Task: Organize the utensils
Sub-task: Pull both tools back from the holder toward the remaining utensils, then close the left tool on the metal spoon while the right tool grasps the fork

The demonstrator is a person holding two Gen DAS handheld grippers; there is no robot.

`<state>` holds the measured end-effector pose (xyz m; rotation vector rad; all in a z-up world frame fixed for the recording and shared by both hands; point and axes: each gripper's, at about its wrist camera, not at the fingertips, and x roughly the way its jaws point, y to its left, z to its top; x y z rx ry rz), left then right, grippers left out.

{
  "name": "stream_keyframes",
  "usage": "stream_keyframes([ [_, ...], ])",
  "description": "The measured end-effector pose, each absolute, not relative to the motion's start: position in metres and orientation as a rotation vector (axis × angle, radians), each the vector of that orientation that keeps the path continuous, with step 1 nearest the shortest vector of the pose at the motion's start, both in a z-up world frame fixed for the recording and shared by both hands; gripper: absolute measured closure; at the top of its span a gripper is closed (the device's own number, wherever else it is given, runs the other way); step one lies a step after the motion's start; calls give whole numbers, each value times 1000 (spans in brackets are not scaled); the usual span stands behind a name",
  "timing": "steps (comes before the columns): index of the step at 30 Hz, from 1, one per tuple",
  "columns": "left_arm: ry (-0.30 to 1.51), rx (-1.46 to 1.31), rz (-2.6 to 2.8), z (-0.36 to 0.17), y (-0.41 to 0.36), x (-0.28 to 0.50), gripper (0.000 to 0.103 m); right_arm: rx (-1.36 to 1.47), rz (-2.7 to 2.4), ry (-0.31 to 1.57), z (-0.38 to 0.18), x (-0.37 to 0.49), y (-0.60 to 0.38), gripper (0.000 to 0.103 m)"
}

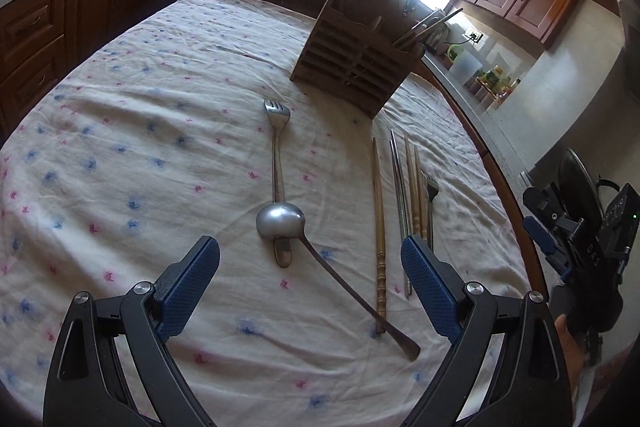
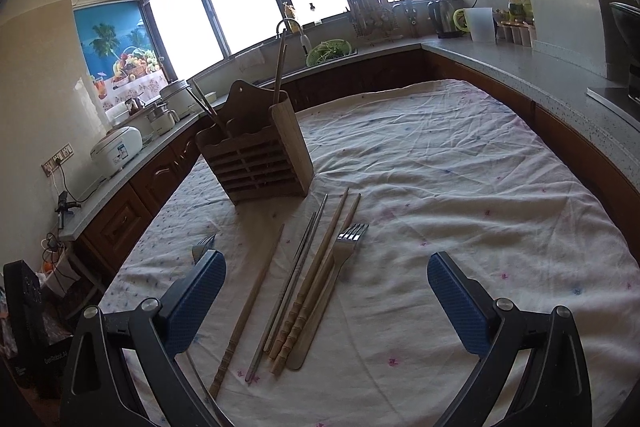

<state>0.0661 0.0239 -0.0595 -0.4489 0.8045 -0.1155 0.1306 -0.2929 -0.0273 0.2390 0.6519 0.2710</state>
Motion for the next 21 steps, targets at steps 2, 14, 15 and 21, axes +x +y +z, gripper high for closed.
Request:
stream_keyframes([
  [2,823,-447,-129,-63,20,70,18,235,271,661,-30,133,-292,7],
  [14,985,-456,-206,-85,1,99,66,245,292,788,-60,157,-287,37],
  [15,993,-446,-202,-87,0,101,69,246,294,793,-61,159,-287,37],
  [21,986,-344,-179,-86,-3,117,81,247,310,827,-70,170,-283,49],
])
